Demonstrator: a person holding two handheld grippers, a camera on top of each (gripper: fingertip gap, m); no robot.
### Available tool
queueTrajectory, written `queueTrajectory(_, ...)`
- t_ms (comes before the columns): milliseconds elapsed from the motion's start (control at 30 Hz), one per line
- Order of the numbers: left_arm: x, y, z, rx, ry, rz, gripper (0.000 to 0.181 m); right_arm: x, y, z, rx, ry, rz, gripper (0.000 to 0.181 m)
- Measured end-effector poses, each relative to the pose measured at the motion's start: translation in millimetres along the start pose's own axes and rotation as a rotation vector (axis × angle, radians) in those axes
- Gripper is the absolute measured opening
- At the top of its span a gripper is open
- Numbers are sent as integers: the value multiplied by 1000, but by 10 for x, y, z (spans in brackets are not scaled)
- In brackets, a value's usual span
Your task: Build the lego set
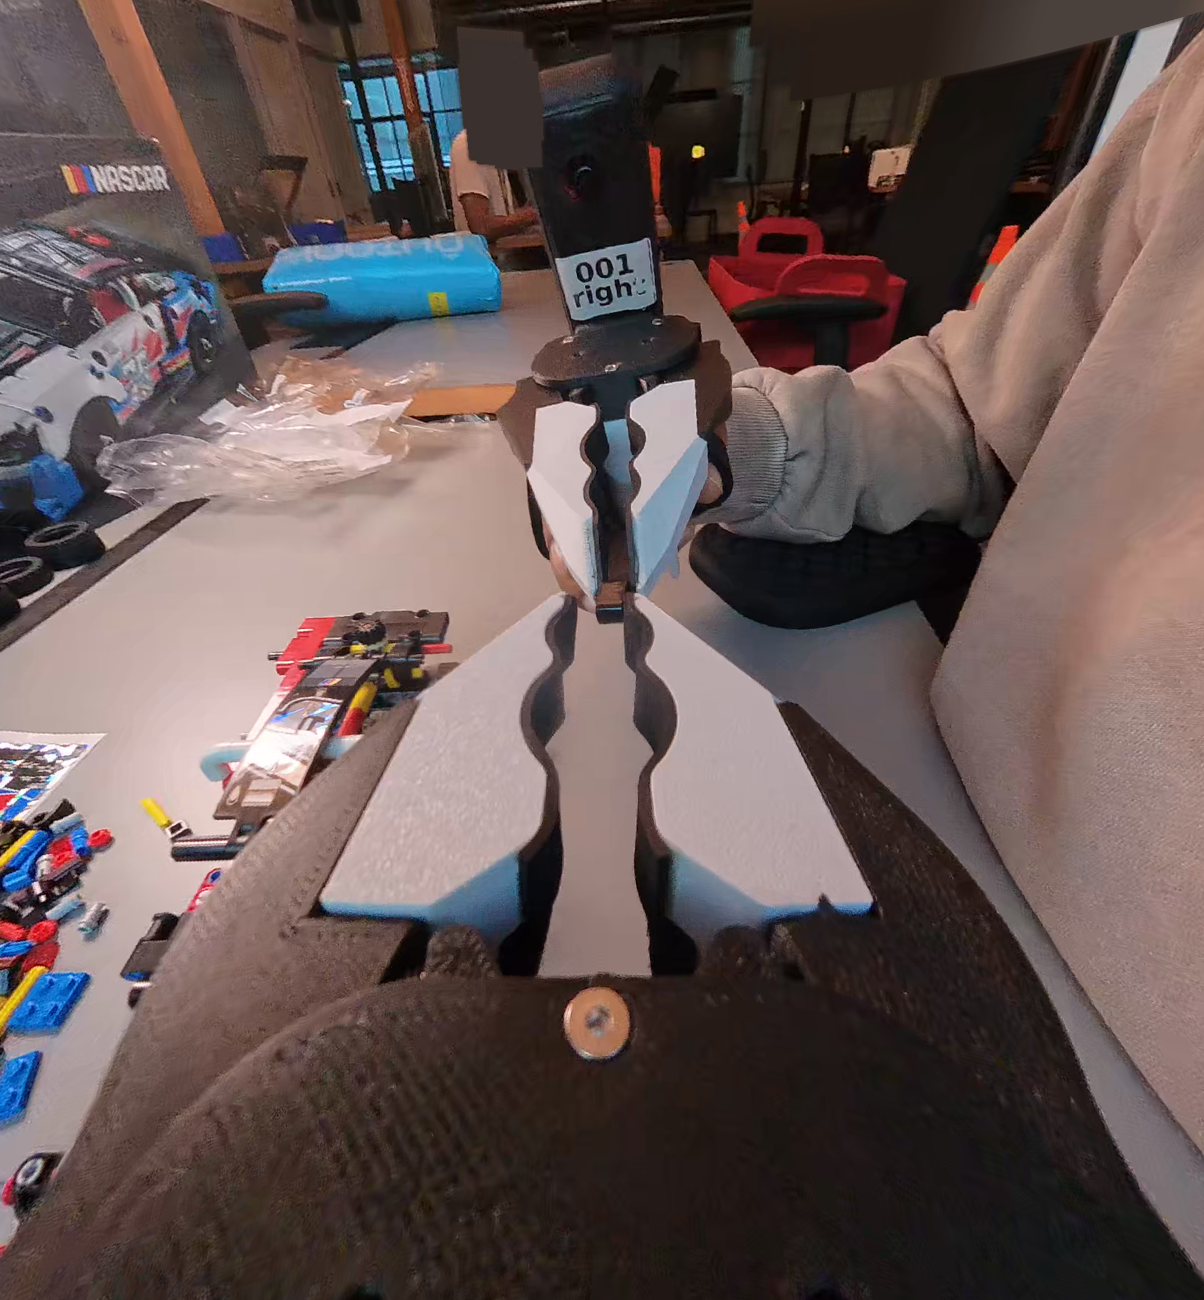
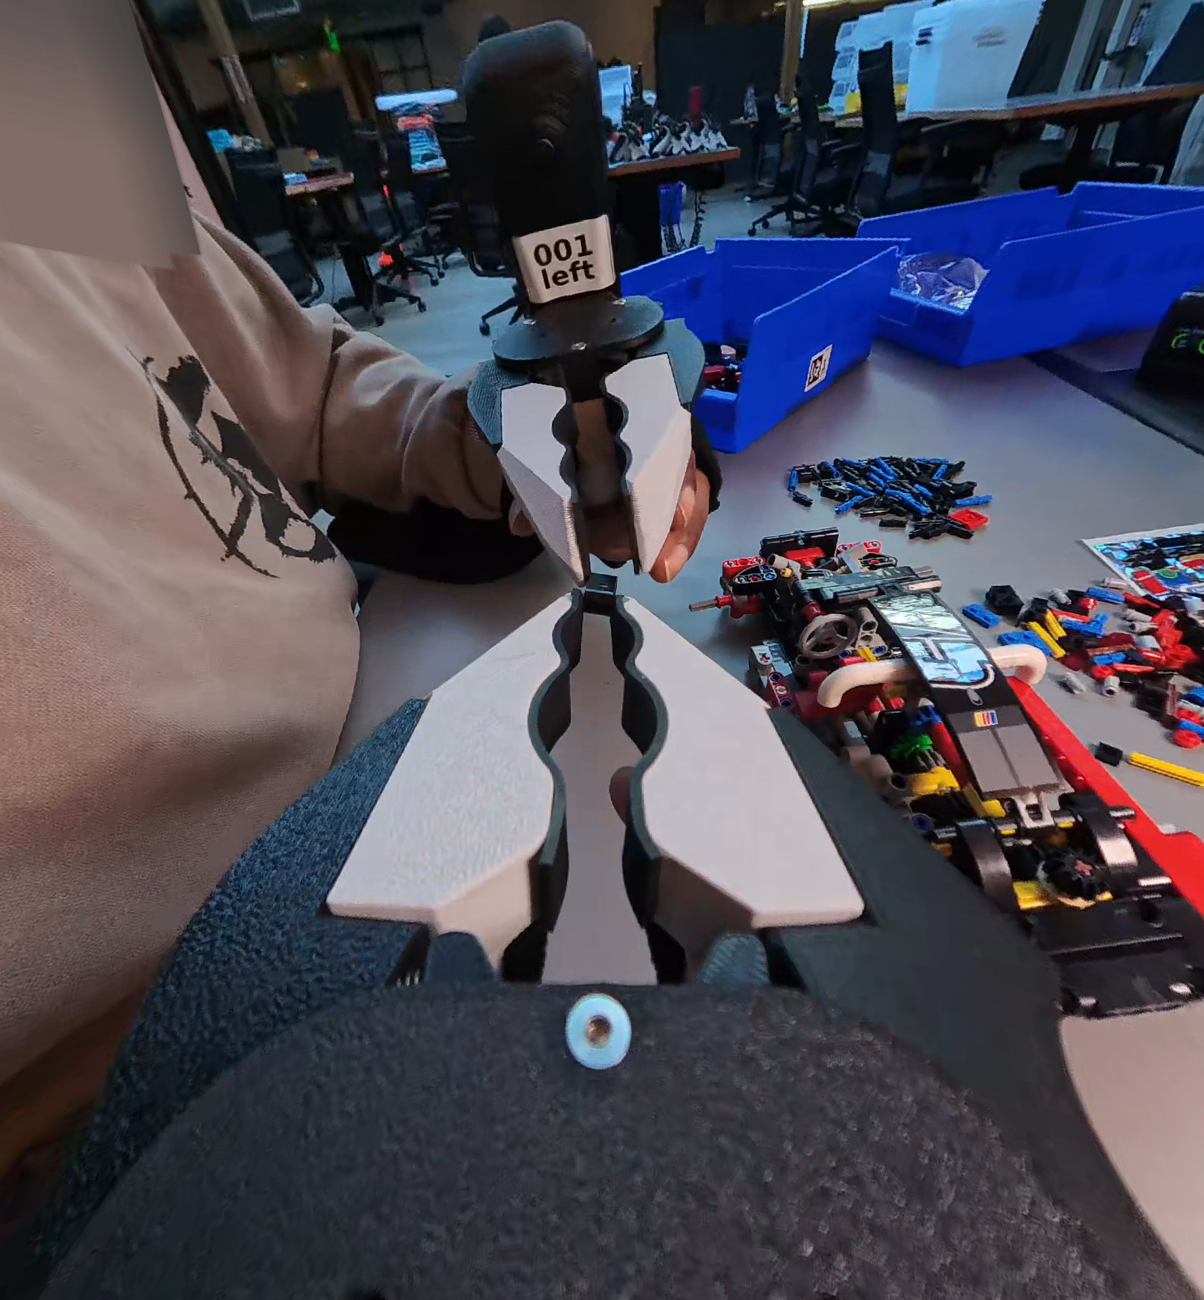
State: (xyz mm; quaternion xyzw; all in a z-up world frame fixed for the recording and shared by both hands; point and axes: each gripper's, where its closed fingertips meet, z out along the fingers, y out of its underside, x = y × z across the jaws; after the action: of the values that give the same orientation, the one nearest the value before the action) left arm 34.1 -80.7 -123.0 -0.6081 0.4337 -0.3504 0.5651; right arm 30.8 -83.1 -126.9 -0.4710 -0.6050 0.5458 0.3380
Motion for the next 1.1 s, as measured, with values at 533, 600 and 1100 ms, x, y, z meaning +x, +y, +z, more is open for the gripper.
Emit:
queueTrajectory(533,62,-49,139,-155,109,0,9,-51,-50,-150,16,12,-96,5)
queueTrajectory(600,61,-34,165,-190,123,11,6,-34,-52,-169,20,20,-99,5)
queueTrajectory(1100,10,-71,289,-267,184,-23,9,38,-45,-289,28,48,-102,5)
